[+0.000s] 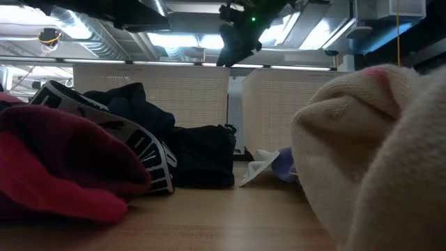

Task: Sort clothes
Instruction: Put the white sock into the left white laundry bin

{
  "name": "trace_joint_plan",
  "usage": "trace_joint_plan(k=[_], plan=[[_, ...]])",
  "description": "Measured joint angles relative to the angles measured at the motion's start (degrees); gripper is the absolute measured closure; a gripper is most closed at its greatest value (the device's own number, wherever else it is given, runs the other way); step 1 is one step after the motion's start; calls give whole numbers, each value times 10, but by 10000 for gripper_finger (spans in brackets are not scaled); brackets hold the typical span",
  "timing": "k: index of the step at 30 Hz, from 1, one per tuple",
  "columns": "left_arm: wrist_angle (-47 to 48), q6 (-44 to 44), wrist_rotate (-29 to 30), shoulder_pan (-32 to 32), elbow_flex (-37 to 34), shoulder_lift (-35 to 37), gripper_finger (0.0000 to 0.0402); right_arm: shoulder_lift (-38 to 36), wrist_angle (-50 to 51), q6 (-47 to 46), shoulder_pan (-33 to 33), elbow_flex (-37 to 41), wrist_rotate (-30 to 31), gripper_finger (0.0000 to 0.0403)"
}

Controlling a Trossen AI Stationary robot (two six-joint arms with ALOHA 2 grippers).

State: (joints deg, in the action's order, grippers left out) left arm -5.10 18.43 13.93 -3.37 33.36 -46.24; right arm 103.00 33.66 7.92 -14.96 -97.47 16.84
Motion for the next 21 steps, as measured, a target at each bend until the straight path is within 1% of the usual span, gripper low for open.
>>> trace_joint_plan(k=[4, 7, 10, 12, 15, 21], plan=[[0, 2, 0, 0, 0, 0, 208, -3, 110, -2, 22, -53, -6, 155], [0, 2, 0, 0, 0, 0, 208, -6, 186, -28, 49, -87, -67, 155], [0, 1, 0, 0, 0, 0, 208, -5, 216, -50, 90, -89, -135, 155], [0, 0, 0, 0, 0, 0, 208, -5, 225, -60, 121, -80, -150, 155], [1, 0, 0, 0, 0, 0, 208, -5, 222, -62, 166, -49, -150, 155], [1, 0, 0, 0, 0, 0, 208, -4, 169, -77, 232, 47, -149, 155]])
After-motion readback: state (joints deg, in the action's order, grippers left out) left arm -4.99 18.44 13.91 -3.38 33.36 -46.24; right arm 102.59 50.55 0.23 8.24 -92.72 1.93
